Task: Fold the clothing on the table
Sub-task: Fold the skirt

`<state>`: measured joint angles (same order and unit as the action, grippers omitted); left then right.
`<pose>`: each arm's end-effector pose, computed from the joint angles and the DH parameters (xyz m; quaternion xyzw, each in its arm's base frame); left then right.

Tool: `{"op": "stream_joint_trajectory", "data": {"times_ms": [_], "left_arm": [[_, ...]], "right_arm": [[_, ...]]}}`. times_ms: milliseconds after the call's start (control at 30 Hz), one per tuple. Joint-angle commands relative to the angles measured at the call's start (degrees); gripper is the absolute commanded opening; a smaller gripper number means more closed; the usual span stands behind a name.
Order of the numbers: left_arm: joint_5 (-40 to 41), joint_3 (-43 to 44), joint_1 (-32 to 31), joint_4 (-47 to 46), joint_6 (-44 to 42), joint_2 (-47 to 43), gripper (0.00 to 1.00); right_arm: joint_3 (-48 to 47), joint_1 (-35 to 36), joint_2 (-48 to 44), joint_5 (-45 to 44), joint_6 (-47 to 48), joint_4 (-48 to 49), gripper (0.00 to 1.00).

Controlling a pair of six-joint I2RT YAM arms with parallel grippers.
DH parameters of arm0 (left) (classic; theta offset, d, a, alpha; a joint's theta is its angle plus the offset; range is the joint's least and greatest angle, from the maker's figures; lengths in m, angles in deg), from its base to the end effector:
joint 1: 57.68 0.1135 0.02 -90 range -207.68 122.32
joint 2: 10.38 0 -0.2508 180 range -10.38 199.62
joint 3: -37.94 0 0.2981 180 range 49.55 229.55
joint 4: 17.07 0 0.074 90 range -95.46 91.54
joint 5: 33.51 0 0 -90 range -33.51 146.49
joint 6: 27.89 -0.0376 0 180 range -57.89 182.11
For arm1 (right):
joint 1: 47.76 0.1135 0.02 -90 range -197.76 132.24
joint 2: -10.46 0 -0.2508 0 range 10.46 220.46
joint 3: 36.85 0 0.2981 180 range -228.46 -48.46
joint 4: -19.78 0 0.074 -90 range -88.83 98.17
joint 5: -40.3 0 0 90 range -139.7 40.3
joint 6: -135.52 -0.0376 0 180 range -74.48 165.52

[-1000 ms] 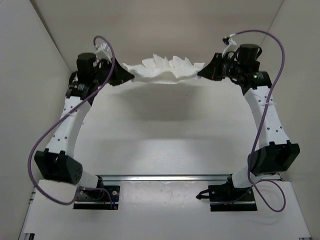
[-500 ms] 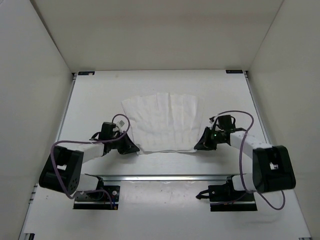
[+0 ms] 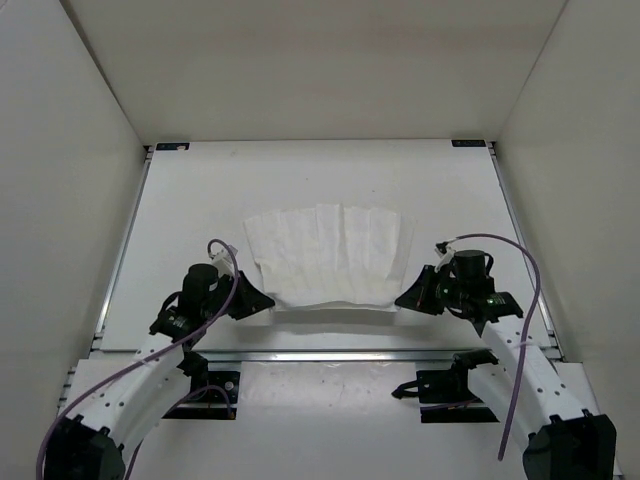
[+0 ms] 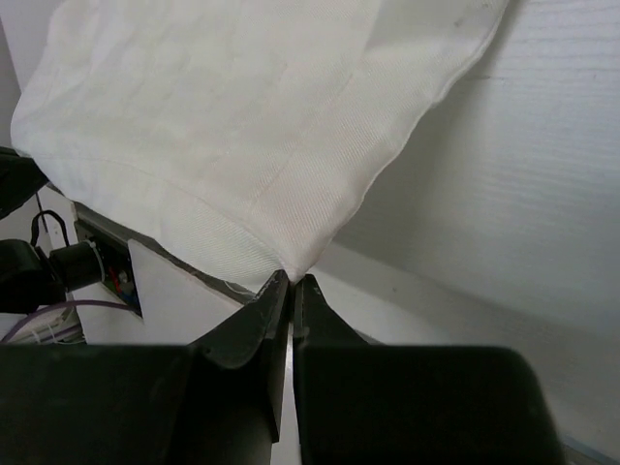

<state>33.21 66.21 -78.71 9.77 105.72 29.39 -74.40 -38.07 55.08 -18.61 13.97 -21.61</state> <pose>0.1855 -0.0872 0.1472 -0.0864 0.8817 -0.3816 0.2635 0.2015 0.0541 0.1735 0.0775 0.9025 0.3548 0.2315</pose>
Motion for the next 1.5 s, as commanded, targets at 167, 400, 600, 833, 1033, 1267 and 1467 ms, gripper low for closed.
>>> {"op": "stream_joint_trajectory", "data": {"times_ms": [167, 400, 600, 833, 1033, 1267, 1467], "left_arm": [[0.7, -3.6, -1.2, 17.8, 2.0, -13.8, 0.0], [-0.2, 3.9, -1.2, 27.4, 3.5, -20.7, 0.0], [0.6, 13.9, 0.0, 21.3, -1.9, -8.1, 0.0], [-0.3, 18.3, 3.5, 8.2, -6.5, 9.5, 0.0], [-1.1, 28.6, 4.5, 2.5, -10.4, 27.5, 0.04], [-1.8, 43.9, 7.8, -2.6, -9.9, 49.7, 0.19], [-11.7, 45.9, 12.5, -18.2, -1.6, 59.9, 0.76]], "right_arm": [[-0.3, 4.8, -14.8, -2.4, -3.4, -16.2, 0.0], [-13.0, 1.8, -18.9, -2.5, -0.5, -30.6, 0.0], [-16.0, -3.4, -11.0, -1.3, 5.6, -26.3, 0.0], [-10.5, -8.7, -0.8, -0.6, 6.2, -11.2, 0.0], [-14.0, -11.8, 9.8, -4.4, 7.2, -5.0, 0.0], [-24.2, -13.1, 29.0, -4.4, 5.7, 6.8, 0.0], [-33.7, -12.8, 39.1, -8.5, 6.9, 17.6, 0.45]]}}
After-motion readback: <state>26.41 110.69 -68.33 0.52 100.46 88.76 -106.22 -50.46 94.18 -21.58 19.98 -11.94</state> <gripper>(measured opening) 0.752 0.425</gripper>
